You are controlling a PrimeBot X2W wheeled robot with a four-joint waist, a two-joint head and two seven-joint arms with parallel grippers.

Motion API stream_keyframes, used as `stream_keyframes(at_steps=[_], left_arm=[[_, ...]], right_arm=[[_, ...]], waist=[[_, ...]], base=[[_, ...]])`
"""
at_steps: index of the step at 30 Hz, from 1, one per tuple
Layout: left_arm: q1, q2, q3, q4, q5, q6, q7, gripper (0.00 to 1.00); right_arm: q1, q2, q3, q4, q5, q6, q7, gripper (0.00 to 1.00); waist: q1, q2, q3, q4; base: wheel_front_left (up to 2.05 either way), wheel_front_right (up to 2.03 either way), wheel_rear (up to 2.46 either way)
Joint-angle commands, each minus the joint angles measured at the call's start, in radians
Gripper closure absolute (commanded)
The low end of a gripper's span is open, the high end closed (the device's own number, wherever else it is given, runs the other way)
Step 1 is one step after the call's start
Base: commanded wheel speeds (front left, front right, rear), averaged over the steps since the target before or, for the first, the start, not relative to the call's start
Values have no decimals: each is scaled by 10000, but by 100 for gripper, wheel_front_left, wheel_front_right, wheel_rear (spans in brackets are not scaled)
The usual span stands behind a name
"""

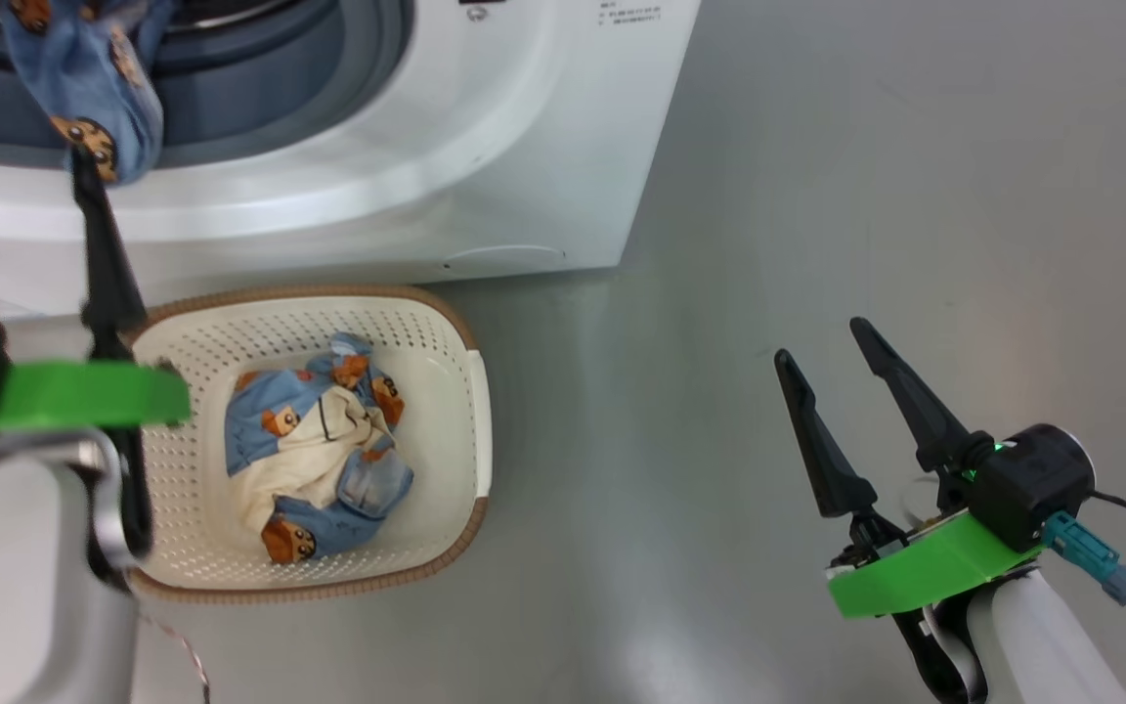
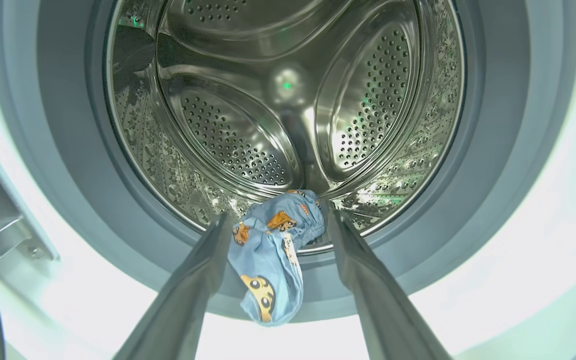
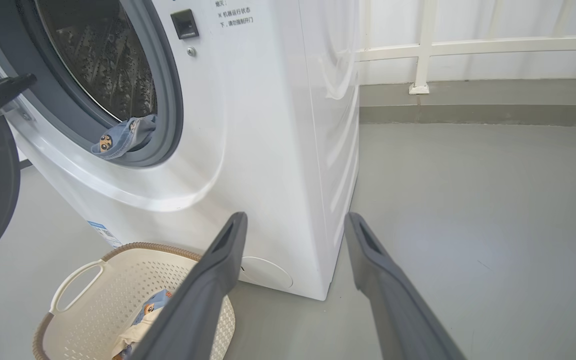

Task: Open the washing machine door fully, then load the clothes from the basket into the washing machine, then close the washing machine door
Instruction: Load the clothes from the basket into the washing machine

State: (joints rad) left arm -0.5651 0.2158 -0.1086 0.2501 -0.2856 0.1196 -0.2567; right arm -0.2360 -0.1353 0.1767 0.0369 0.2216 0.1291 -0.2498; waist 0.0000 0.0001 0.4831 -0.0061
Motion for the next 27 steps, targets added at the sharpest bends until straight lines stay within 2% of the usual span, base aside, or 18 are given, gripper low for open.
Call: stream_keyframes(at_steps=[1, 5, 14, 27], left_arm=[[319, 317, 282, -446, 130, 121, -50, 0], [1548, 59, 189, -1363, 444, 442, -50, 0], [3728, -349, -215, -2023, 823, 912, -51, 0], [5705, -456, -531, -2170, 671, 910, 26, 0]], right_arm=[[325, 43, 179, -167, -113, 16, -118, 0], [483, 74, 182, -93, -142, 16, -96, 0], [1011, 82, 119, 103, -276, 16, 20, 0], [2112, 259, -139, -38, -491, 16, 352, 0]], waist=[[0, -1, -348, 137], [0, -1, -734, 197], [0, -1, -1862, 332], [0, -1, -3417, 551]], base=[[0, 0, 0], [0, 0, 0], [0, 0, 0], [0, 0, 0]])
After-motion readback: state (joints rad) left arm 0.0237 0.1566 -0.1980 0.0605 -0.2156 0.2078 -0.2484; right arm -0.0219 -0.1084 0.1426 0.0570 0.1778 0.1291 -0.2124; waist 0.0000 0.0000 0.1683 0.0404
